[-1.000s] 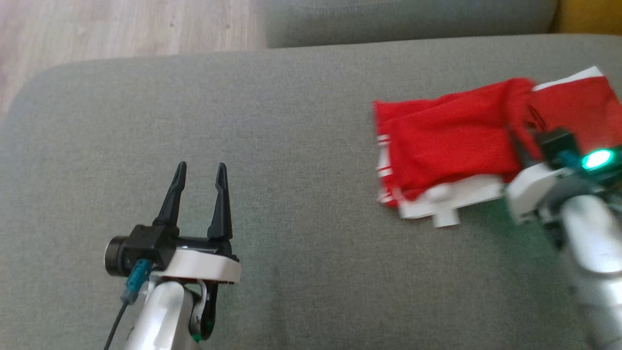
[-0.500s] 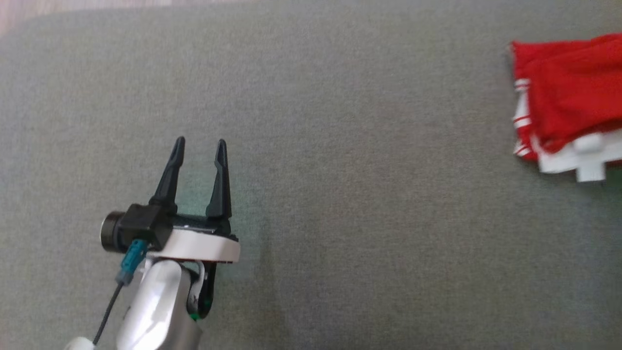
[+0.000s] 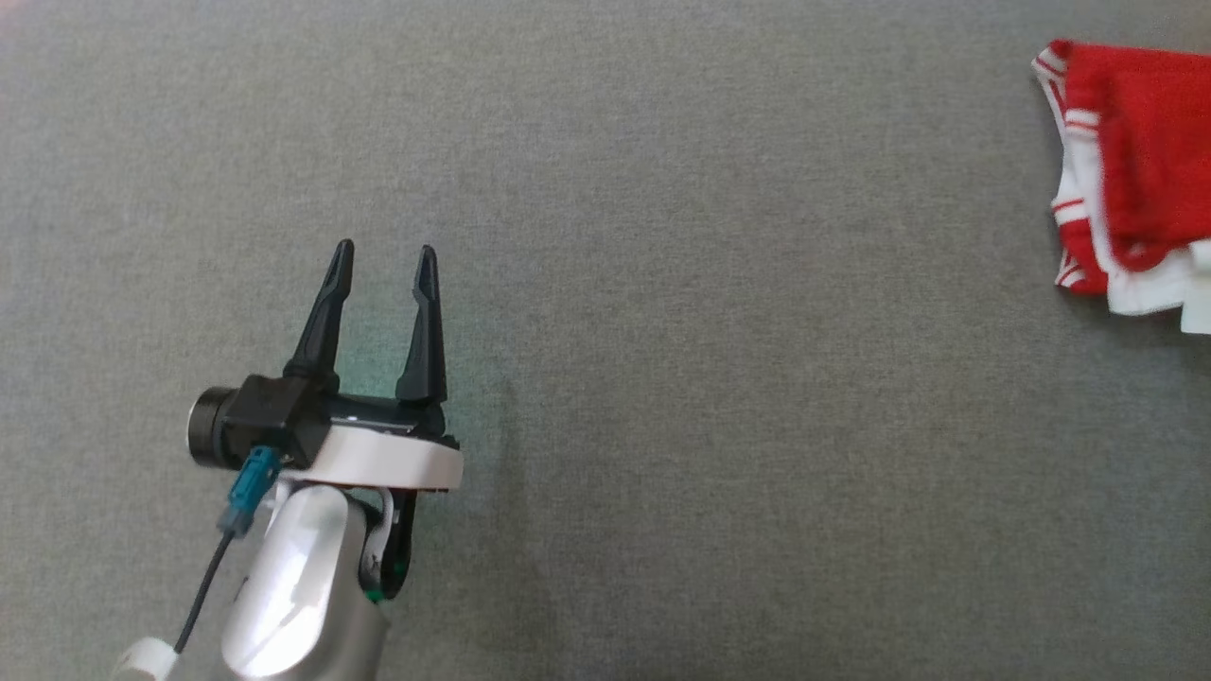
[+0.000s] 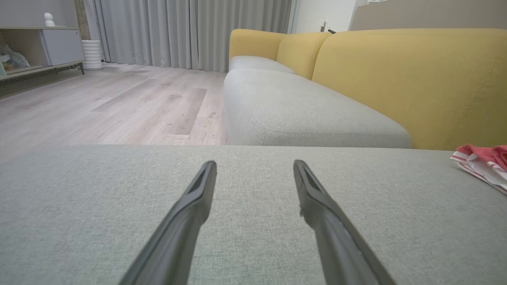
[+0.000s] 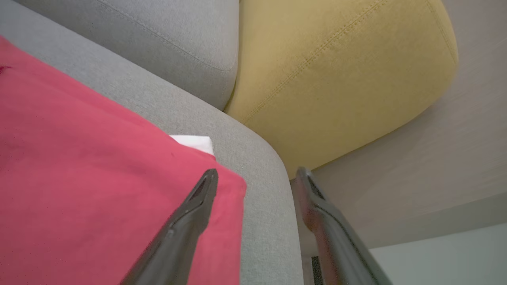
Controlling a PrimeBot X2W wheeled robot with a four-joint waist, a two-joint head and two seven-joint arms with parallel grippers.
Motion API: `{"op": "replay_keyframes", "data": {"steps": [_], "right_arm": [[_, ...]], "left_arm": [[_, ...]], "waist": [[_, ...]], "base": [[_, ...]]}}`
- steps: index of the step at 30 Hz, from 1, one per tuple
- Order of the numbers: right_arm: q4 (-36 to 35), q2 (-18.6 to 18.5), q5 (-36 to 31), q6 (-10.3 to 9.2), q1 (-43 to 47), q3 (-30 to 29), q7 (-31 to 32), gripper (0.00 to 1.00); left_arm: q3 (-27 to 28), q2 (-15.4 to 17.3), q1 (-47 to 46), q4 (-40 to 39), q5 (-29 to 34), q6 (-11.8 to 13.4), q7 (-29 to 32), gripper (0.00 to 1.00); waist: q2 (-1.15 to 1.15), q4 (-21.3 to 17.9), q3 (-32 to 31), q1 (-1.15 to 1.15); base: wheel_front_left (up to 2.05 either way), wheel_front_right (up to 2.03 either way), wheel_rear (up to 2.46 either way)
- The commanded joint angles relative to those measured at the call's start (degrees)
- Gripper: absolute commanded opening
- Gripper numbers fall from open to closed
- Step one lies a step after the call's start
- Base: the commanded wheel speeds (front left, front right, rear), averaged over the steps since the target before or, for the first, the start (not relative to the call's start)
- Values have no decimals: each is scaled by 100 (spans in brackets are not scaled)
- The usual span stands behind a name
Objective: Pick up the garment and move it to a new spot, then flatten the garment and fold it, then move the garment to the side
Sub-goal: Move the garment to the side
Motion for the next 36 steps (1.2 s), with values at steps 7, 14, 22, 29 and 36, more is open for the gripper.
{"op": "replay_keyframes", "data": {"steps": [7, 14, 22, 29, 36], "right_arm": [[-589, 625, -144, -4, -11, -326, -444, 100], [-1326, 1544, 238, -4, 220, -359, -822, 100], [-2806, 3068, 1226, -4, 1196, -349, -1044, 100], [-3195, 3302, 2182, -4, 2466, 60, -1358, 100], [-2897, 3305, 2515, -4, 3397, 300, -1507, 100]], "left_arm": [[212, 45, -97, -191, -19, 7, -29, 100], [211, 45, 85, -355, -116, 90, -29, 100], [238, 45, 383, -540, -44, 161, -29, 100], [231, 45, 748, -628, -159, 214, -29, 100], [173, 45, 1104, -581, -220, 279, -29, 100]], "waist": [[0, -130, -464, -1], [0, -177, -944, -1], [0, -173, -1386, -1], [0, -87, -1629, -1], [0, -38, -1790, -1]], "base": [[0, 0, 0], [0, 0, 0], [0, 0, 0], [0, 0, 0], [0, 0, 0]]}}
